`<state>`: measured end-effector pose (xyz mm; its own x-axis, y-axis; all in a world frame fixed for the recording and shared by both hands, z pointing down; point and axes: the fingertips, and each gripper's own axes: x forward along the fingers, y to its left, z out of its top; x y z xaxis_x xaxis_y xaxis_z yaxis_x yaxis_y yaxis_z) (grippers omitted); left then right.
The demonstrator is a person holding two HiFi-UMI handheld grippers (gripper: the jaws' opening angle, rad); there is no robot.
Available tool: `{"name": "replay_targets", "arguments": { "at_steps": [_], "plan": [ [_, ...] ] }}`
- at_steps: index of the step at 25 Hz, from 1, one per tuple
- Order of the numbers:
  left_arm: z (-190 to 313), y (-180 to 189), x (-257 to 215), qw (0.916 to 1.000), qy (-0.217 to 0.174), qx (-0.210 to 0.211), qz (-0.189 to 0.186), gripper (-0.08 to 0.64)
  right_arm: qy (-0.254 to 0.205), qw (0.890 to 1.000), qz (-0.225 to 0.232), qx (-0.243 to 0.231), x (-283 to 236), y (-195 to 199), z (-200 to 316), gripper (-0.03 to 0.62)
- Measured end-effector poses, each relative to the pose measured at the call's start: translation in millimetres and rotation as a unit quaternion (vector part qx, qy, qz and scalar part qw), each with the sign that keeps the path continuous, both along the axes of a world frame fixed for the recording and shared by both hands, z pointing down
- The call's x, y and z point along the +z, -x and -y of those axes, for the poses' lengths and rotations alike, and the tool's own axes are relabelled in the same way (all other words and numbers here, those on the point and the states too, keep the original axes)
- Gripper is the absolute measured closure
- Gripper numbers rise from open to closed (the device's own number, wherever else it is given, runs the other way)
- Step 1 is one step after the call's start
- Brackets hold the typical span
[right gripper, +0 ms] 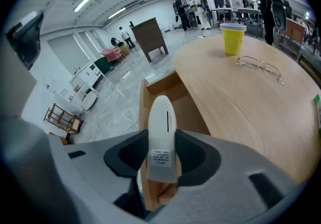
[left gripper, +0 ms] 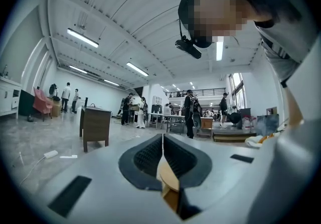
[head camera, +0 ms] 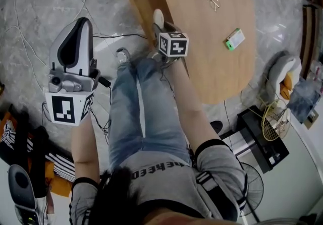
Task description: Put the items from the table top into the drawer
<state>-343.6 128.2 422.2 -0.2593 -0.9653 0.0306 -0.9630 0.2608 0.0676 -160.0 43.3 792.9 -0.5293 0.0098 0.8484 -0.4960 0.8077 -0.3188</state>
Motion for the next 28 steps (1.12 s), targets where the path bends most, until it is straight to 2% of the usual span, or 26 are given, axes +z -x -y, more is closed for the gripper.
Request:
{"name": "replay_targets", "arguments": {
  "at_steps": [11, 28],
  "plan": [
    [-12.9, 17.8, 40.7, 0.9997, 0.023, -0.010, -0.005, 0.548, -0.006, 0.996, -0.082, -0.017, 68.8, 0.7, 0.9, 0.423],
    [-29.6, 30.0, 70.5, 0.9986, 0.050, -0.015, -0.007, 0.548, -0.028, 0.989, -0.146, -0.019, 112.2, 7.2, 15.0, 0.420]
  ]
}}
